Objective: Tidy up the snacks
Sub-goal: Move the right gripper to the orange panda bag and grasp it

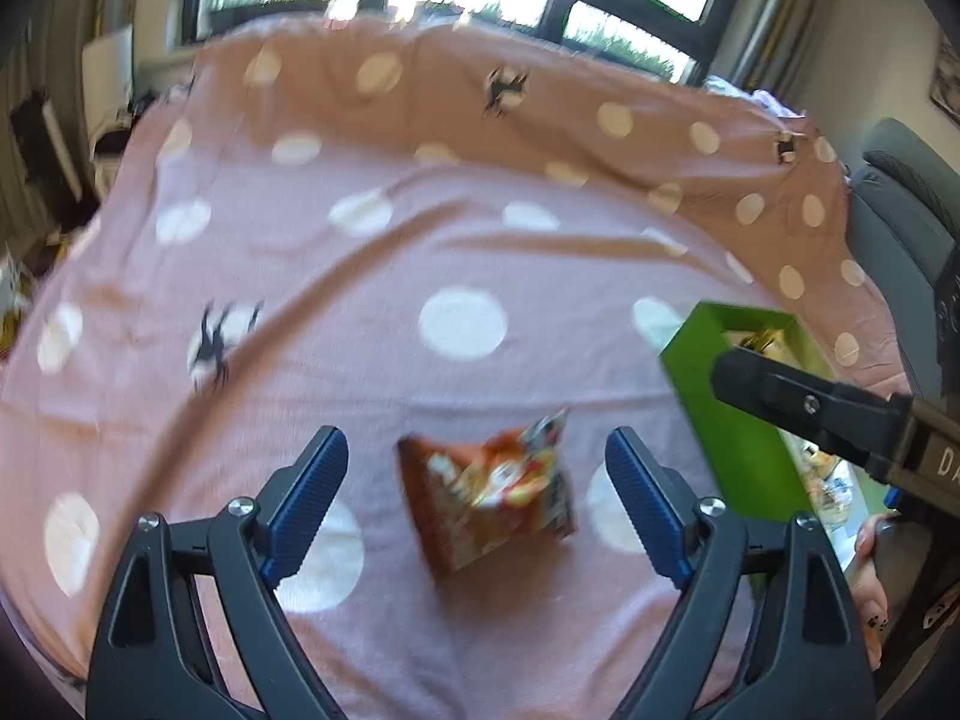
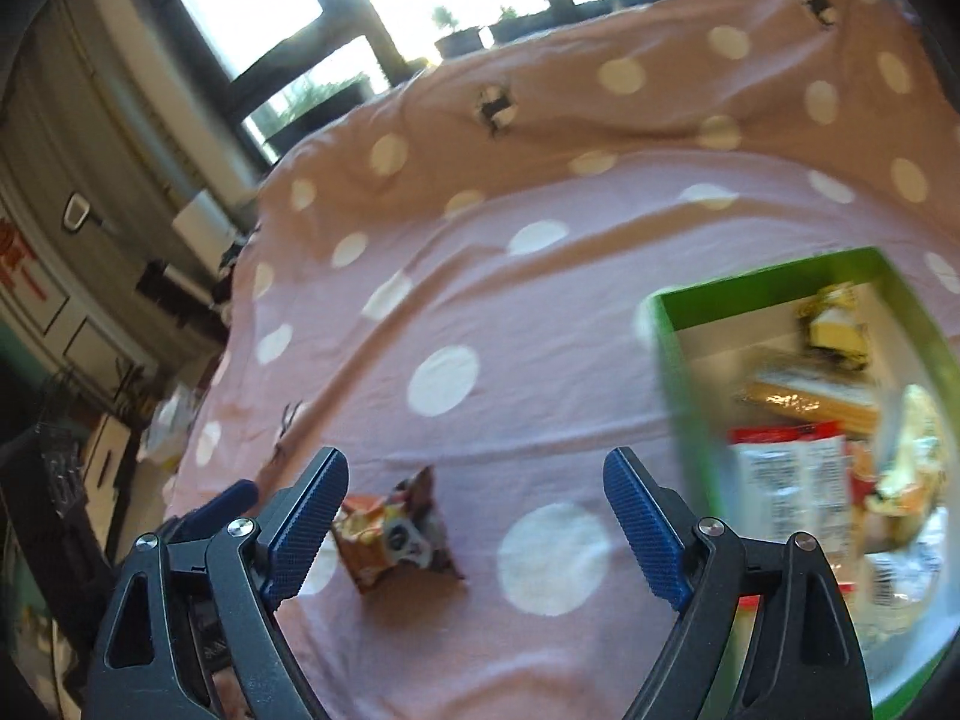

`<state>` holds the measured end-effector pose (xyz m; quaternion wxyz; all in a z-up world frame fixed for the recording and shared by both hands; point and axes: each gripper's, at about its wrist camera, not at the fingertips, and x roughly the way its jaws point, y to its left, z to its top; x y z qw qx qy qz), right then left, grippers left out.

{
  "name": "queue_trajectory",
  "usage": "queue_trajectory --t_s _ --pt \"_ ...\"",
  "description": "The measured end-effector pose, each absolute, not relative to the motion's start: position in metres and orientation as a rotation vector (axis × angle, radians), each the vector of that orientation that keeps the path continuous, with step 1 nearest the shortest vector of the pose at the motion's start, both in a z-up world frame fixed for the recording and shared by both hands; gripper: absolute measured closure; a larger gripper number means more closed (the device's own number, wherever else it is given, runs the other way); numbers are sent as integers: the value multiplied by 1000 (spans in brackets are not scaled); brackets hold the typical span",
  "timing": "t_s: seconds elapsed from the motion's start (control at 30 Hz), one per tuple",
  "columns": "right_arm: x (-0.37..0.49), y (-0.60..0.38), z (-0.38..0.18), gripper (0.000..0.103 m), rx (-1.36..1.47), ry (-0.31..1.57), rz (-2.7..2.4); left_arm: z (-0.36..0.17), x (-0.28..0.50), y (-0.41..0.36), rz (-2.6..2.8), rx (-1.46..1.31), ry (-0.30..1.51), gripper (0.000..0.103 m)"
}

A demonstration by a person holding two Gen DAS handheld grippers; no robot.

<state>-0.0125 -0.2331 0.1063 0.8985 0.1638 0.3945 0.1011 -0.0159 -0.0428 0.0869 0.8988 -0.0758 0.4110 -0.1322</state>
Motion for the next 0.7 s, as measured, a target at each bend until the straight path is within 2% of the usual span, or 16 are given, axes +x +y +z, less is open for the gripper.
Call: queue_trajectory --t_s 0.2,0.5,0.7 --pt "11 -201 73 16 371 919 323 55 -12 -35 -312 -209 931 15" --pt "30 -178 36 16 368 1024 366 42 -8 -35 -369 -248 950 15" --pt "34 -169 25 24 373 1047 393 36 -5 -39 -405 -251 966 20"
